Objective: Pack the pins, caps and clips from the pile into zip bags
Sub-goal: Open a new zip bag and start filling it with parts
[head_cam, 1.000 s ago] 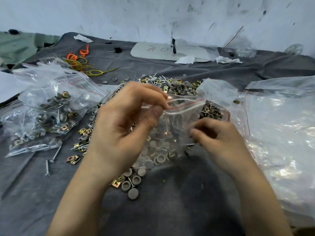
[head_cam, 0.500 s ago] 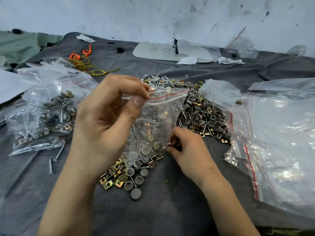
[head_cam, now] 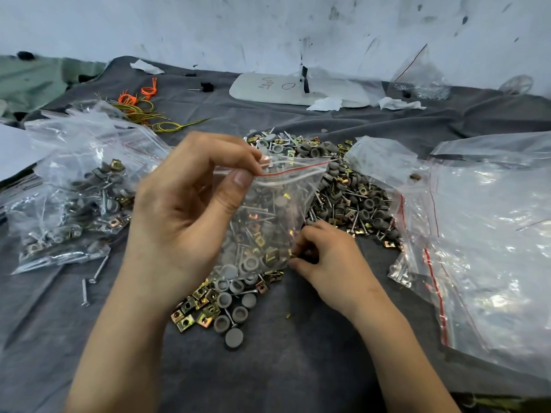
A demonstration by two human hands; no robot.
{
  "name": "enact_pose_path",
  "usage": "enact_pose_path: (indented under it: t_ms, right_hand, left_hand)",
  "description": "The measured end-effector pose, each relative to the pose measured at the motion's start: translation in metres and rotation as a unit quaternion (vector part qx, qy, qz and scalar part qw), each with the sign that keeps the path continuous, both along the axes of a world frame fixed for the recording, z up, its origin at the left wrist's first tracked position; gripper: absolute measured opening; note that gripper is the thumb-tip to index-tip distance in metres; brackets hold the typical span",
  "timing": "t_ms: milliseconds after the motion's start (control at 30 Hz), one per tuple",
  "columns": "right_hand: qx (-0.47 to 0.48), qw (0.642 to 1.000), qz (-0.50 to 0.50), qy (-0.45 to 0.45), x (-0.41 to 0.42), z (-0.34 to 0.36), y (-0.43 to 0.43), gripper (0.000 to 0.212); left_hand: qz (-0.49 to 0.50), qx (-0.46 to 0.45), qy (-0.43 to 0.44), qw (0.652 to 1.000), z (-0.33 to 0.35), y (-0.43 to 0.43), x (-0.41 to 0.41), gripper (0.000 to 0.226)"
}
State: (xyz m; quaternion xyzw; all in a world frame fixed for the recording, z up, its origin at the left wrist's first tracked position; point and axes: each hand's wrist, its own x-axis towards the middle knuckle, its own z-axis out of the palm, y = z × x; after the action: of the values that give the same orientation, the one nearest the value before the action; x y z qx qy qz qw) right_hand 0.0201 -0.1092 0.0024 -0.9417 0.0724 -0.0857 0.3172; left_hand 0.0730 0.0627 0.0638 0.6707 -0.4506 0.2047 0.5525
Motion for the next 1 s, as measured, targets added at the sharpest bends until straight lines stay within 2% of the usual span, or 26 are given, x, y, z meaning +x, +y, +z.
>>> enact_pose_path:
  t_ms: [100,200,267,333,500,700,900,1000]
  right_hand:
    - [0.064,0.993,-0.048,-0.092,-0.006,0.011,-0.007,0.023]
    - [0.146,0.95,-0.09,-0.261,-0.021,0.034,-0.01,0.024]
    - [0.154,0.921,-0.09,-0.345,-0.032,0.051,-0.01,0.023]
    - [0.114,0.912,-0.071,-0.387,-0.042,0.065,-0.008,0.023]
    - [0.007,0.933,-0.015,-0.359,-0.051,0.076,-0.001,0.026]
    - [-0.014,0.951,-0.007,-0.308,-0.05,0.074,-0.002,0.029]
    - [0.02,0.935,-0.034,-0.353,-0.05,0.074,-0.01,0.025]
    - [0.107,0.922,-0.087,-0.361,-0.04,0.062,-0.018,0.027]
  left_hand:
    - [-0.005,-0.002,0.004,1.0,0.0,-0.001,-0.001,0.012]
    - [-0.023,0.006,0.011,1.0,0.001,-0.005,-0.004,0.013]
    - [-0.037,0.018,0.021,0.999,0.001,-0.009,-0.007,0.015]
    - [-0.054,0.034,0.023,0.998,0.001,-0.013,-0.01,0.015]
    - [-0.073,0.061,0.009,0.995,0.0,-0.021,-0.015,0.01]
    - [-0.088,0.061,0.015,0.994,0.0,-0.023,-0.017,0.01]
    - [-0.082,0.055,0.016,0.995,0.0,-0.022,-0.016,0.011]
    - [-0.067,0.048,0.023,0.996,-0.001,-0.019,-0.013,0.015]
